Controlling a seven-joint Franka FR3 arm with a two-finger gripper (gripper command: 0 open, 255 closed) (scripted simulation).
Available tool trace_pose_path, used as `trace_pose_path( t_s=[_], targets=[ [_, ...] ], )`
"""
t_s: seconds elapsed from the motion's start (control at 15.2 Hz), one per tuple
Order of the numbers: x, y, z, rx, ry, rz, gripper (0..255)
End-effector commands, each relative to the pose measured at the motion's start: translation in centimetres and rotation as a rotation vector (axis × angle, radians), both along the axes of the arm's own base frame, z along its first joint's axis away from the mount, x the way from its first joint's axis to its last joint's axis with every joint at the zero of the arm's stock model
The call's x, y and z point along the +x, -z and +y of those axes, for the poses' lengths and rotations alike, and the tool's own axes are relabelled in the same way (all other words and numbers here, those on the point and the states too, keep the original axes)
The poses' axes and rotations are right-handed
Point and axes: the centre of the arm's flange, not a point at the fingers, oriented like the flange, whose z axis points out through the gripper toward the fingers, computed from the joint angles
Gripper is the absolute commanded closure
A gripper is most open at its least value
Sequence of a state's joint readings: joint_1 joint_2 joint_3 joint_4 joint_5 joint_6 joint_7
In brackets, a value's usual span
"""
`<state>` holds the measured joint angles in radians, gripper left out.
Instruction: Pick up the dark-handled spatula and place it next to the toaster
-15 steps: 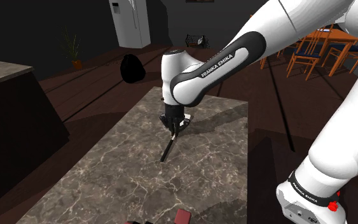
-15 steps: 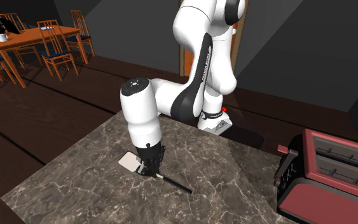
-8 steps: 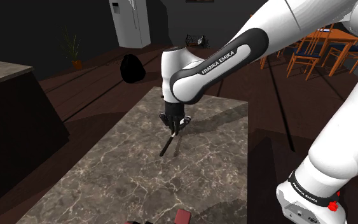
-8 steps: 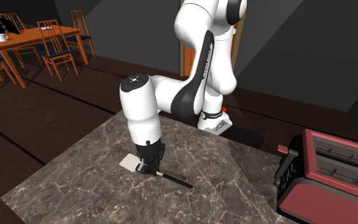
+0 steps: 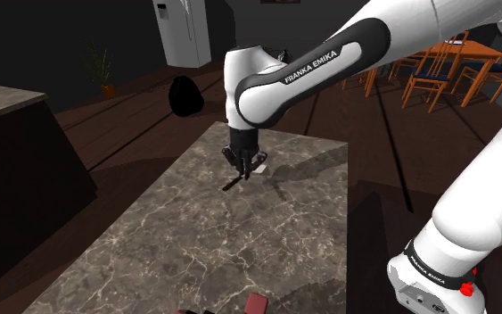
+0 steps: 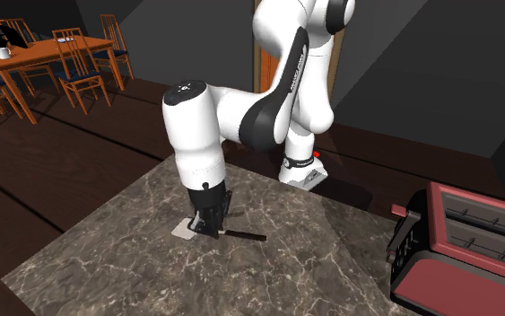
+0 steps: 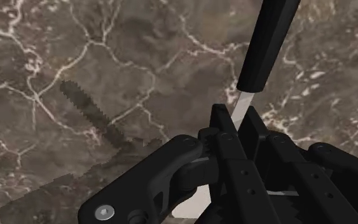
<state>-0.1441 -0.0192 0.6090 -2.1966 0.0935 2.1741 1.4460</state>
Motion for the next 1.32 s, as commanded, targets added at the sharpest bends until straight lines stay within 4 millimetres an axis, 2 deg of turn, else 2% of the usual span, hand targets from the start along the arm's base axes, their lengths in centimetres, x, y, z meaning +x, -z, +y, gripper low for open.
trace_pose_path(
  t_s=[0.0, 1.25],
  targets=[
    [-0.1, -1.1, 0.0, 0.0, 0.0, 0.001, 255],
    [-0.1, -11.2, 0.0, 0.0, 0.0, 0.001, 255]
  ],
)
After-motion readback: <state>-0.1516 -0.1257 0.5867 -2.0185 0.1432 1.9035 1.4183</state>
